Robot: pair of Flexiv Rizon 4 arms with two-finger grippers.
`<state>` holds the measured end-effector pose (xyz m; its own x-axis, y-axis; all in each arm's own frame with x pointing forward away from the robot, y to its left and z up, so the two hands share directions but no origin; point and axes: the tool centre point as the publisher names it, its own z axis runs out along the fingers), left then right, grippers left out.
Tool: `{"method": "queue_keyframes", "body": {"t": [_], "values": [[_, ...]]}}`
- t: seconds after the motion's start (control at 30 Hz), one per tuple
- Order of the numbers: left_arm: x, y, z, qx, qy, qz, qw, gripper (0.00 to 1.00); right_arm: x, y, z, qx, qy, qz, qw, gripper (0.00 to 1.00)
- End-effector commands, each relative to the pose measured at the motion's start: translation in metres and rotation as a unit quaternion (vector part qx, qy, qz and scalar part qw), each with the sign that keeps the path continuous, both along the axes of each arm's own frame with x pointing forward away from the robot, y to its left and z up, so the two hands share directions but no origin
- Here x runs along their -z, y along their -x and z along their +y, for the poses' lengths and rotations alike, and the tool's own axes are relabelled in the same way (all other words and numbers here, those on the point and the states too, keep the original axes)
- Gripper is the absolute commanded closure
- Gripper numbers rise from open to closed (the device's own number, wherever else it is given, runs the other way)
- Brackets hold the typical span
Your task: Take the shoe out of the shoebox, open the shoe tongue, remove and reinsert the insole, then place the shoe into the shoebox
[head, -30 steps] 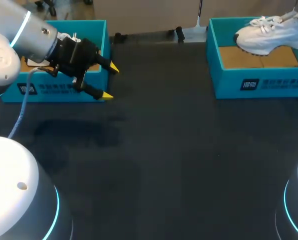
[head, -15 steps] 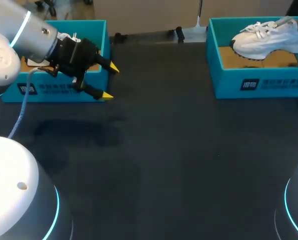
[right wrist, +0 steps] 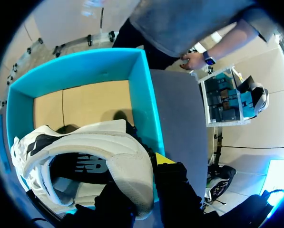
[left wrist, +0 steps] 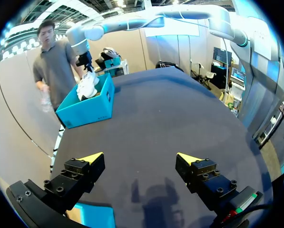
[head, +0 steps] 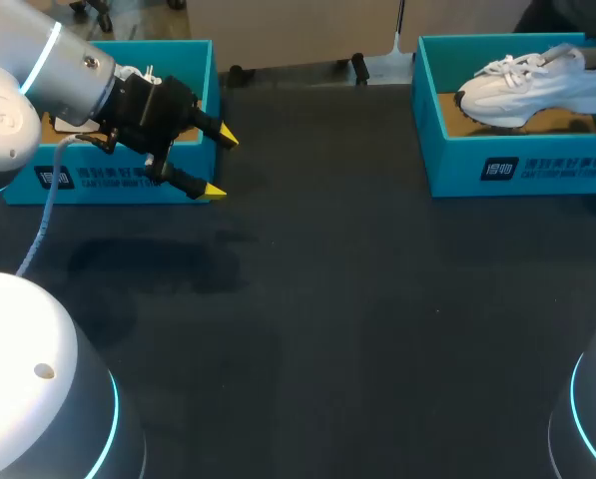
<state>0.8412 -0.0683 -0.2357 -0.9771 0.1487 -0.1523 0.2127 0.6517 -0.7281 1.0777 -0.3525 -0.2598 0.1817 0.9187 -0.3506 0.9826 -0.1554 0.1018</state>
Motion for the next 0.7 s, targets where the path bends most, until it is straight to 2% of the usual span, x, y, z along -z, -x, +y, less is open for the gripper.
{"method": "queue_keyframes", "body": {"t": [0.03, 0.7], "values": [[0.0, 0.001, 0.0, 0.0, -0.002, 0.0, 1.0, 0.0, 0.008, -0.009, 0.001, 0.004, 0.005, 0.004, 1.0, 1.0], [0.0, 0.001, 0.0, 0.0, -0.002, 0.0, 1.0, 0.0, 0.043, -0.007, 0.0, 0.015, 0.019, 0.009, 1.0, 1.0]]}}
